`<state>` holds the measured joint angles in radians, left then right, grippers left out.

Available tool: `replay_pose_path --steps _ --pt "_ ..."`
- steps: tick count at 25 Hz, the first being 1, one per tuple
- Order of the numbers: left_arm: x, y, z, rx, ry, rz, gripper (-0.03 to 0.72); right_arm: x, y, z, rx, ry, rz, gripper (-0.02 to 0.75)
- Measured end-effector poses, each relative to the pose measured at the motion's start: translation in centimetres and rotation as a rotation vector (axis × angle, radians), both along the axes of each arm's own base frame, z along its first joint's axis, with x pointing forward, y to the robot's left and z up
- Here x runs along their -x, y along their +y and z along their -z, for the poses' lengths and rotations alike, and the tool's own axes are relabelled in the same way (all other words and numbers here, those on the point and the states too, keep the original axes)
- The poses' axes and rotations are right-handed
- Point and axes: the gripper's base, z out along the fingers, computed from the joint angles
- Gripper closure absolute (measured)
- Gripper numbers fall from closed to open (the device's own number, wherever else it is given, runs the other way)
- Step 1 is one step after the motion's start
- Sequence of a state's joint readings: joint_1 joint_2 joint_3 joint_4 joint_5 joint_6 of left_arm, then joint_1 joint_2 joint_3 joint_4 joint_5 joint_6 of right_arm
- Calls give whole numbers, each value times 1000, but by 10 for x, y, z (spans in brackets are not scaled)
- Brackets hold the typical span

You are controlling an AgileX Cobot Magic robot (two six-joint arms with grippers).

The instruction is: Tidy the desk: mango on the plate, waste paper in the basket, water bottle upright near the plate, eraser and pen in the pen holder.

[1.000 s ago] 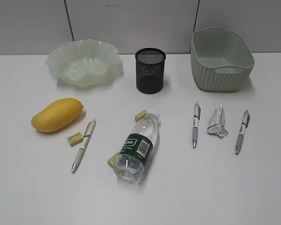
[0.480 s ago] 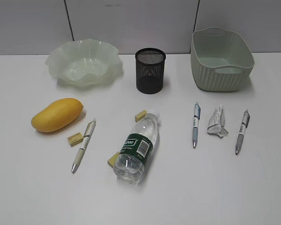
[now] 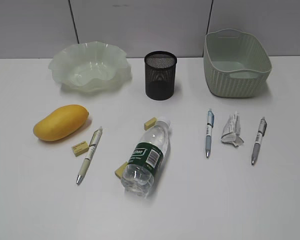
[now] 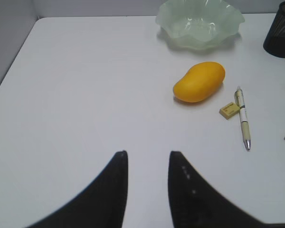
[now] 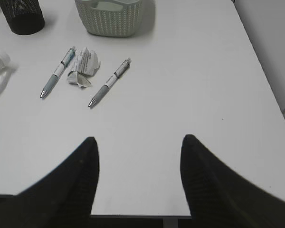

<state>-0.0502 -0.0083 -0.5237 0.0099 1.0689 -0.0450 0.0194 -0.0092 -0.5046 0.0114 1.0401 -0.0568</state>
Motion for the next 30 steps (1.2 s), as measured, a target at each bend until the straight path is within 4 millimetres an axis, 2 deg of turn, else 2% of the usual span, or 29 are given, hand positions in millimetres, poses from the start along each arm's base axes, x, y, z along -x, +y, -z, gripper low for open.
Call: replay_pose_path --steps 15,17,21,22,27,30 --pt "0 0 0 2 0 1 452 0 0 0 0 0 0 296" --pt "0 0 0 1 0 -3 388 0 0 0 0 0 0 296" --pt "0 1 0 -12 0 -31 102 0 0 0 0 0 0 296" --pt "0 1 0 -12 0 -35 67 0 0 0 0 0 0 296" --pt "0 1 0 -15 -1 -37 59 0 0 0 0 0 0 296" --pt "0 1 0 -15 -1 -37 91 0 0 0 0 0 0 296"
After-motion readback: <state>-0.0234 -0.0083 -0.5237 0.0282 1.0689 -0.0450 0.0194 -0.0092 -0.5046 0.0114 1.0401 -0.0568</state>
